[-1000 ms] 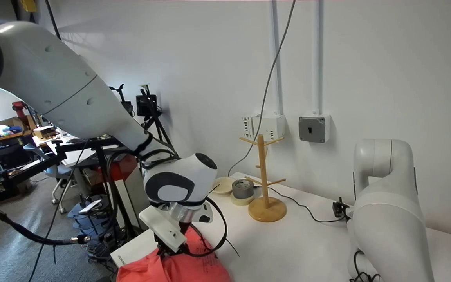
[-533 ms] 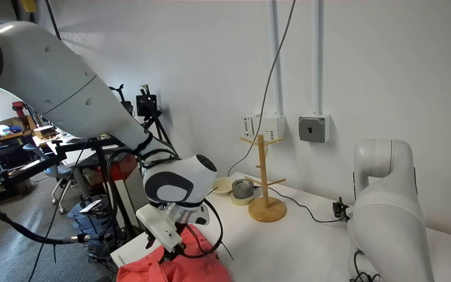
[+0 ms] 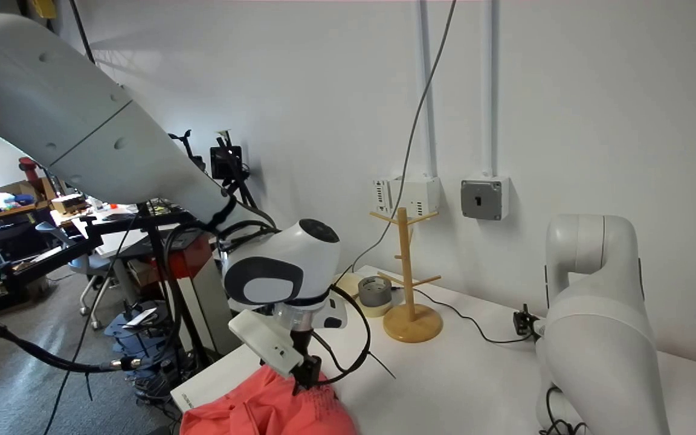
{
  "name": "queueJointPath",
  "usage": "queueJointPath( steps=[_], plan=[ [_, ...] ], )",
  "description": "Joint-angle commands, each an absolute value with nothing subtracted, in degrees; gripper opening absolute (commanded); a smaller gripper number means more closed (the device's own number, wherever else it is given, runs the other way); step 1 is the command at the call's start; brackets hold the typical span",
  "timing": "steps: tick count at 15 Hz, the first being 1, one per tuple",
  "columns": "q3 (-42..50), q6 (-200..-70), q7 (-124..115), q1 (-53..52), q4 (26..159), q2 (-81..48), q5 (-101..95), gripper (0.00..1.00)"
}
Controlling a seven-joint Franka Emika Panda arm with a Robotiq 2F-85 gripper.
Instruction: Fold the sweatshirt down the middle and move it forward
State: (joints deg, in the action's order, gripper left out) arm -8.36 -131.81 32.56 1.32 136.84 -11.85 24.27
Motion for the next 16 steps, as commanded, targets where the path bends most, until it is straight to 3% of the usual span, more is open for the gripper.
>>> queueJointPath(
  steps=[1,16],
  plan=[
    [-8.15,-135.26,32.62,1.04,136.58,-13.37,24.67,1.00],
    [-10.40,-144.96,24.52,0.03,131.74,-27.24,19.90,1.00]
  ],
)
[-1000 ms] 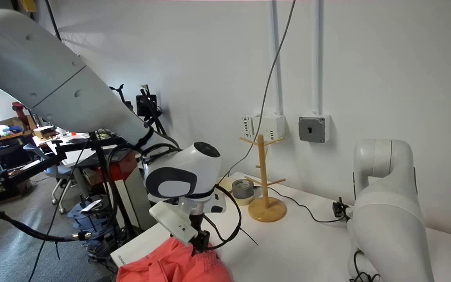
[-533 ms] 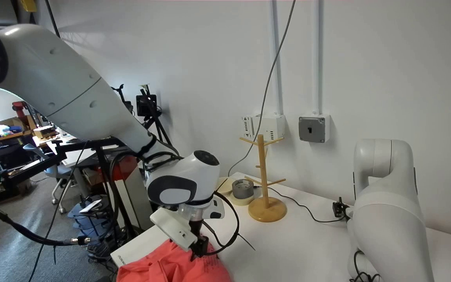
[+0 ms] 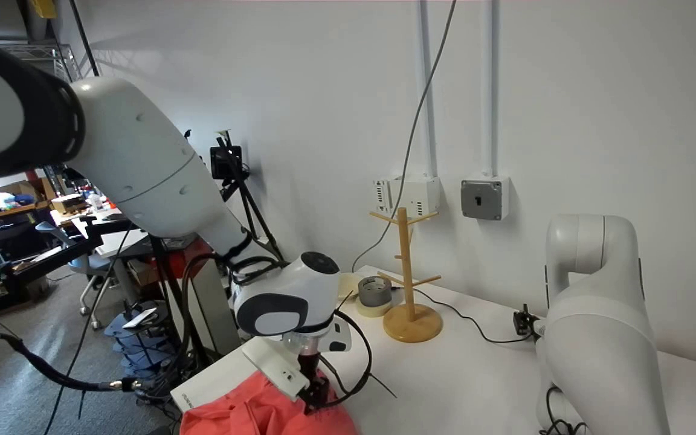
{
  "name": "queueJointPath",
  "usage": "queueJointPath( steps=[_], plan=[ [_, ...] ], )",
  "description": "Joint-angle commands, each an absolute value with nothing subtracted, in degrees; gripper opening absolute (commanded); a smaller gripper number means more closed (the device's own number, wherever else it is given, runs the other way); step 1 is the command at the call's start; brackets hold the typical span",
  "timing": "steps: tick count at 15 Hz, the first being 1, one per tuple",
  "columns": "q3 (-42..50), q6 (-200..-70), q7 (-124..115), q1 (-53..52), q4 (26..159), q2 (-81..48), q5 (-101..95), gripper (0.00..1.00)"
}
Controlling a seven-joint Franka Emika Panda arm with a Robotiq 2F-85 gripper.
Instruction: Fold the sweatshirt down the middle and move it forward
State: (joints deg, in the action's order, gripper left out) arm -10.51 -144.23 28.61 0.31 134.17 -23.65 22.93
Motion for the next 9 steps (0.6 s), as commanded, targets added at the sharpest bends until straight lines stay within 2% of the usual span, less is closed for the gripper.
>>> queueJointPath(
  steps=[1,9],
  plan=[
    [-10.23,-144.75,23.19,0.01,131.26,-28.13,18.89,1.00],
    [-6.06,-145.71,12.71,-2.30,126.04,-33.68,7.11,1.00]
  ],
)
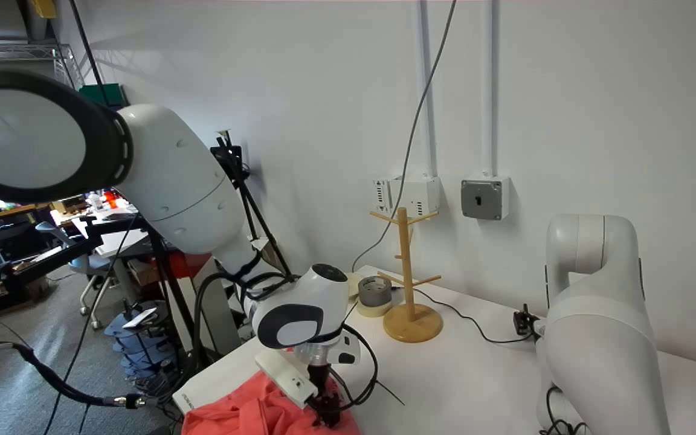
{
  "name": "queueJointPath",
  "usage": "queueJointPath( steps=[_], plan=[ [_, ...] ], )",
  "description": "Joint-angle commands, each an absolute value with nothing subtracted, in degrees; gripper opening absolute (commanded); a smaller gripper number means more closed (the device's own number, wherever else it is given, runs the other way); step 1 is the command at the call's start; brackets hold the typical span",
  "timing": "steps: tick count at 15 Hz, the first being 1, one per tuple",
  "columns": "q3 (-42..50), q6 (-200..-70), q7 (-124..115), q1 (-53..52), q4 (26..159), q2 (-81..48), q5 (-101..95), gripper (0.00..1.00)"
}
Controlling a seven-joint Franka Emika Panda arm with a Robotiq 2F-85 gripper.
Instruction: Fold the sweatshirt down the middle and move it forward
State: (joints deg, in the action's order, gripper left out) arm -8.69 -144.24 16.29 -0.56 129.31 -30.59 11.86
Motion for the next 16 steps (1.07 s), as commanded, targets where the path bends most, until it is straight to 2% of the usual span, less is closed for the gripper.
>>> queueJointPath(
  steps=[1,16],
  plan=[
    [-5.53,-145.64,11.85,-2.62,125.12,-34.26,5.66,1.00],
    [-0.27,-154.50,10.45,-6.27,105.11,-43.61,-11.19,1.00]
  ],
)
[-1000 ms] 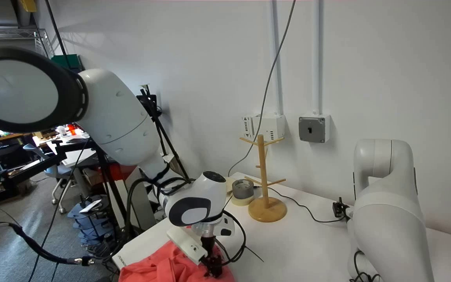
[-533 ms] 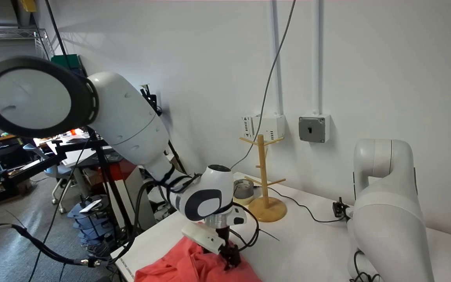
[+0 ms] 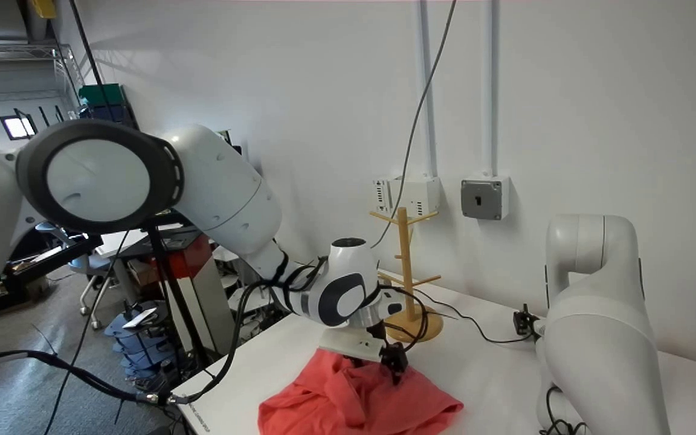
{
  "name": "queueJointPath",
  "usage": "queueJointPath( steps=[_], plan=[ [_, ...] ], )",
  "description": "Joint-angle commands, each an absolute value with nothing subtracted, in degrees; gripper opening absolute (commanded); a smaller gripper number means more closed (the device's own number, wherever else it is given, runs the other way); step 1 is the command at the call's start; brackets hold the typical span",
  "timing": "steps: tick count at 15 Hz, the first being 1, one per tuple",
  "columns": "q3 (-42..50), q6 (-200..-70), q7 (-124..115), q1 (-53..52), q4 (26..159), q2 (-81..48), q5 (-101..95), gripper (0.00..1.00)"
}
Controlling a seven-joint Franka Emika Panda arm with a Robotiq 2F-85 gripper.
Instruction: Fold the sweatshirt down the middle and move it forward
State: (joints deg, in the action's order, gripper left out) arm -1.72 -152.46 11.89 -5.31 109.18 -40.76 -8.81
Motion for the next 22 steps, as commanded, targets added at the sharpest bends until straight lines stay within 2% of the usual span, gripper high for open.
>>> queueJointPath(
  steps=[1,10,15,22],
  plan=[
    [-0.43,-154.82,10.34,-5.97,105.26,-43.43,-10.90,1.00],
    [-9.76,-154.52,12.52,1.19,116.04,-34.95,0.08,1.00],
    [-10.60,-157.03,12.46,0.93,122.95,-25.96,0.91,1.00],
    [-15.83,-155.59,24.69,3.67,134.62,-14.55,4.72,1.00]
  ],
)
